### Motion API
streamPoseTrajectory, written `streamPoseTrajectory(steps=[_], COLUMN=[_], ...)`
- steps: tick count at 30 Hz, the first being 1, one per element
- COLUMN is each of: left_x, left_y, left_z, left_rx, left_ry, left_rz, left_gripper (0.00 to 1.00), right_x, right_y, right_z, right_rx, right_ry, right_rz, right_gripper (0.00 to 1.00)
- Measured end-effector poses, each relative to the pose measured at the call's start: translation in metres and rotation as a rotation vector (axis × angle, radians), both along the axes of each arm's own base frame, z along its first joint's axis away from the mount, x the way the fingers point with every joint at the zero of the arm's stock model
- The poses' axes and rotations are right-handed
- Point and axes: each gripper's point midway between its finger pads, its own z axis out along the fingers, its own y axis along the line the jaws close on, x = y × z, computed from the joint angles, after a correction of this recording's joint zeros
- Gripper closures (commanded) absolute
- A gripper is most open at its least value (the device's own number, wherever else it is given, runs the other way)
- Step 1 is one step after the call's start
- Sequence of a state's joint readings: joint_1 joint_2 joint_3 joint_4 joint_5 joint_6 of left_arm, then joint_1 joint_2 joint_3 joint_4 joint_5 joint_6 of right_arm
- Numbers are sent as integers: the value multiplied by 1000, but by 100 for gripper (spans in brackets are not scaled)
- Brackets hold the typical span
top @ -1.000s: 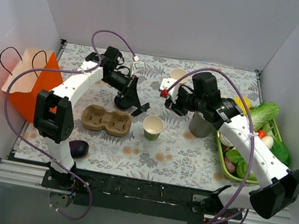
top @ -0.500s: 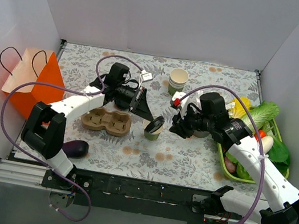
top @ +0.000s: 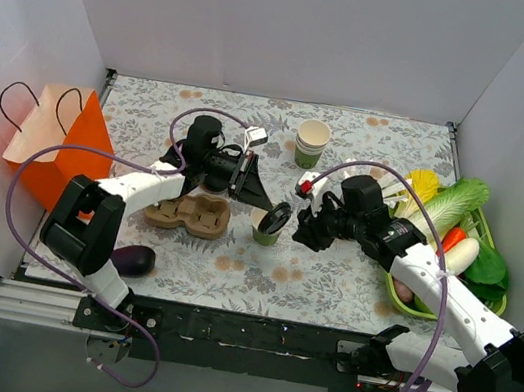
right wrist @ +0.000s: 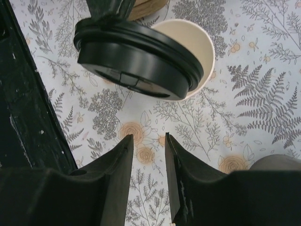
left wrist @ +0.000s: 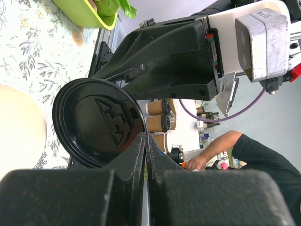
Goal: Pack the takeout coffee
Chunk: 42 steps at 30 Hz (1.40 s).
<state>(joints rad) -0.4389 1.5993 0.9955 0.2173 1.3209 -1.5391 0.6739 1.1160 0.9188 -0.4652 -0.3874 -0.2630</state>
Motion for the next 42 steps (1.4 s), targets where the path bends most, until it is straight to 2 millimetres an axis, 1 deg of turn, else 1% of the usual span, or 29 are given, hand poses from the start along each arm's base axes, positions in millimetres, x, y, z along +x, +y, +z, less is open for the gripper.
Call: streamPoseTrajectory(steps=[4, 9, 13, 17, 24, 28, 31, 35, 42], left_x=[5, 19, 27, 29, 31, 34, 36, 38, 41], left_y=[1, 7, 12, 14, 16, 20, 23, 25, 27], left_z=[-1, -16, -27, -33, -35, -37, -39, -40, -41], left_rx=[-6, 3, 12, 19, 19, 23, 25, 27, 32], left_ry=[5, 28, 35, 39, 39, 48, 56, 56, 57], left_rz=[6, 38, 58, 63, 70, 84, 95, 105, 118], left_gripper=[100, 100, 100, 100, 100, 100, 100, 100, 100], right_x=[9, 17, 22, 23, 30, 37, 41, 44, 47], right_y=[10, 18, 23, 30, 43, 45, 45, 43, 42], right_z=[-2, -15, -21, -25, -24, -23, -28, -35, -37], right_rx=[26, 17, 21, 33, 64, 65, 52, 33, 25], right_ry=[4, 35, 53, 89, 125, 122, 128, 136, 136], right_rz=[-8, -16, -22, -19, -30, -55, -75, -96, -121], right_gripper=[59, 59, 58, 58, 59, 59, 59, 59, 60])
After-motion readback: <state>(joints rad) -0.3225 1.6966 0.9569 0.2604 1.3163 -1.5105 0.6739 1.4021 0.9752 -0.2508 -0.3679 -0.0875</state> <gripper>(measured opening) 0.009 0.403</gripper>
